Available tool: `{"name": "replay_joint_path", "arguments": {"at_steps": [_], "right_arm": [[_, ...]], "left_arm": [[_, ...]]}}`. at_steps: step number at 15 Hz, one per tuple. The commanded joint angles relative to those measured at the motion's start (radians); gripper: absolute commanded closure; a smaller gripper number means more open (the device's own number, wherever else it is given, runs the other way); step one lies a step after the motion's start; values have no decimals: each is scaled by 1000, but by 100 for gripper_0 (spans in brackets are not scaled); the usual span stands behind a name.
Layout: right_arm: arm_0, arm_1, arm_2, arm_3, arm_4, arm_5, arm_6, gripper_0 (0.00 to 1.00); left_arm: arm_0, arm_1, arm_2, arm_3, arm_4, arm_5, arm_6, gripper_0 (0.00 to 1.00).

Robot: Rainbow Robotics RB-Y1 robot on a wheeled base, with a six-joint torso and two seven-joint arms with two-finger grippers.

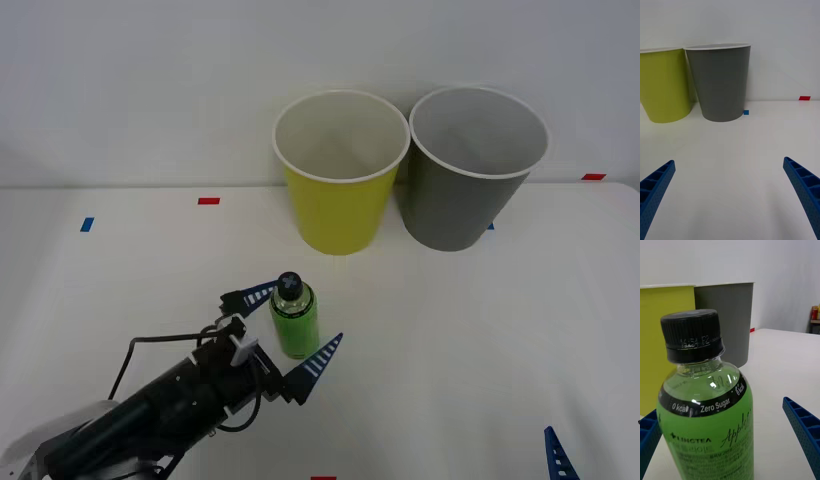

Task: Put cans in the gray bin and PET bottles in the light green bin.

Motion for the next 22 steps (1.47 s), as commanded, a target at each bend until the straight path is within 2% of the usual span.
{"name": "replay_joint_path", "arguments": {"at_steps": [1,6,7,8,9,10,22], "right_arm": [[0,0,0,0,0,0,0,0],[0,0,0,0,0,0,0,0],[0,0,0,0,0,0,0,0],[0,0,0,0,0,0,0,0],[0,0,0,0,0,0,0,0],[0,0,0,0,0,0,0,0],[0,0,0,0,0,0,0,0]], "left_arm": [[-11,-14,0,1,12,22,-1,0],[-46,-15,0,28,20,22,-2,0],[-46,-15,0,28,20,22,-2,12],[-46,-15,2,28,19,22,-2,54],[-46,-15,0,28,14,21,-4,86],[-46,-15,0,28,12,21,-2,91],[-45,-17,6,-3,23,41,8,100]]}}
